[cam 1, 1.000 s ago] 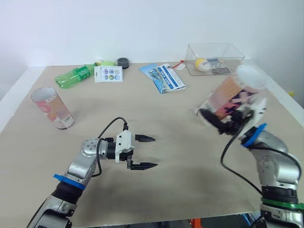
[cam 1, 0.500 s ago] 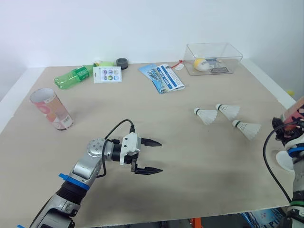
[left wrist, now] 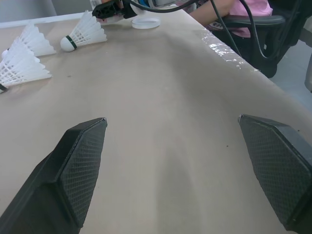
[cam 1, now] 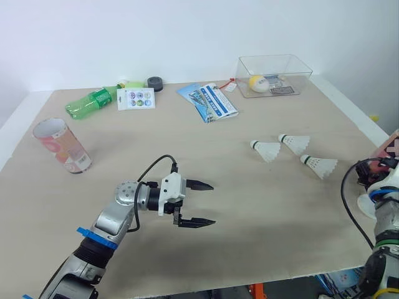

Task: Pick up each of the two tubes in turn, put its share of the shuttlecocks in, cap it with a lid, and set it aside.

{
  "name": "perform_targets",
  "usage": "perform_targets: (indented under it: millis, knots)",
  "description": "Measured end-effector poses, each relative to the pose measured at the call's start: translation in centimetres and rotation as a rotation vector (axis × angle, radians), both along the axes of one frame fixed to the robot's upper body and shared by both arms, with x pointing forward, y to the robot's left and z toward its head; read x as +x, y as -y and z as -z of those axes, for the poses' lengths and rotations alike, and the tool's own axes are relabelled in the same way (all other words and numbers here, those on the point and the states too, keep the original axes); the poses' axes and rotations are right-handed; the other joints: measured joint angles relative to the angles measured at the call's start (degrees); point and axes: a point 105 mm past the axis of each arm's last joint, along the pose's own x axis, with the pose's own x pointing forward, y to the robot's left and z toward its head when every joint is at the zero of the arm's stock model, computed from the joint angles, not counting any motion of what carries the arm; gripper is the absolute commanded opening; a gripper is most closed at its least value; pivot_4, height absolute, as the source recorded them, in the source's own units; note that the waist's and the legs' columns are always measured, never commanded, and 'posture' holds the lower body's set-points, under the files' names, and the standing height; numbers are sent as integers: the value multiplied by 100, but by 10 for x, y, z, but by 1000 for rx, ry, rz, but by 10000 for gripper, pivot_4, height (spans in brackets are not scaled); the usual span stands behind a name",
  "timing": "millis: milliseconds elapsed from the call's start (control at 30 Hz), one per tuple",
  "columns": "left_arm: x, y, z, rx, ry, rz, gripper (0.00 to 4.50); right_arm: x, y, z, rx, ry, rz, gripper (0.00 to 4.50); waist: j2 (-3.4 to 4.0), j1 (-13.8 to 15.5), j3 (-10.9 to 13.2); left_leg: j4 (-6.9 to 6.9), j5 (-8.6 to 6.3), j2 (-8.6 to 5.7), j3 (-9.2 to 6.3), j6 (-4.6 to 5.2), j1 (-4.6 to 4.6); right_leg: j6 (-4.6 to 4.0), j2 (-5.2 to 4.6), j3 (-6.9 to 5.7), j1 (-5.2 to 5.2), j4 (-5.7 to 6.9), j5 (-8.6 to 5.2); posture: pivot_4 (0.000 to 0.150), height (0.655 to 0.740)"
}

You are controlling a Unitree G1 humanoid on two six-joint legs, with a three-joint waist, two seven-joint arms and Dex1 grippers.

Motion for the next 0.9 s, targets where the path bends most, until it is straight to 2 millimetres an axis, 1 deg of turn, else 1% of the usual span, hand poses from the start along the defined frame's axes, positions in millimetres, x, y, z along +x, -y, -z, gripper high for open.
perform_targets:
  millis: [100, 433, 533, 767, 900]
  knots:
    - [1, -1, -1, -13, -13, -6, 45000, 1, 0, 3, 11, 0, 4, 44895, 0, -1, 0, 0, 0, -1, 2, 0, 0, 4, 0, 6, 0, -1, 2, 1500, 7400]
    - [5, -1, -6, -58, -57, -35, 45000, -1, 0, 3, -3, 7, -10, 44895, -1, -5, 0, 0, 0, -3, 4, 0, 8, 13, 2, 37, 0, -2, 5, 1500, 7400]
    - [6, 0, -6, -66, -56, -48, 45000, -7, 1, 2, -22, 11, -25, 44895, -1, -6, 1, 0, 0, -6, 5, 0, 7, 18, 2, 56, 0, -2, 5, 1500, 7400]
    - [8, 0, -4, -63, -60, -54, 45000, -19, 2, -11, -63, 45, -48, 44895, -1, -4, 1, 0, 0, -6, 36, 0, 17, 29, 4, 76, 0, -2, 9, 1500, 7400]
    - [11, 1, -4, -60, -63, -46, 45000, -22, -3, -9, -49, 44, -64, 44895, -3, -8, 1, 0, 0, -7, 53, 0, 27, 27, 5, 100, 0, -2, 8, 1500, 7400]
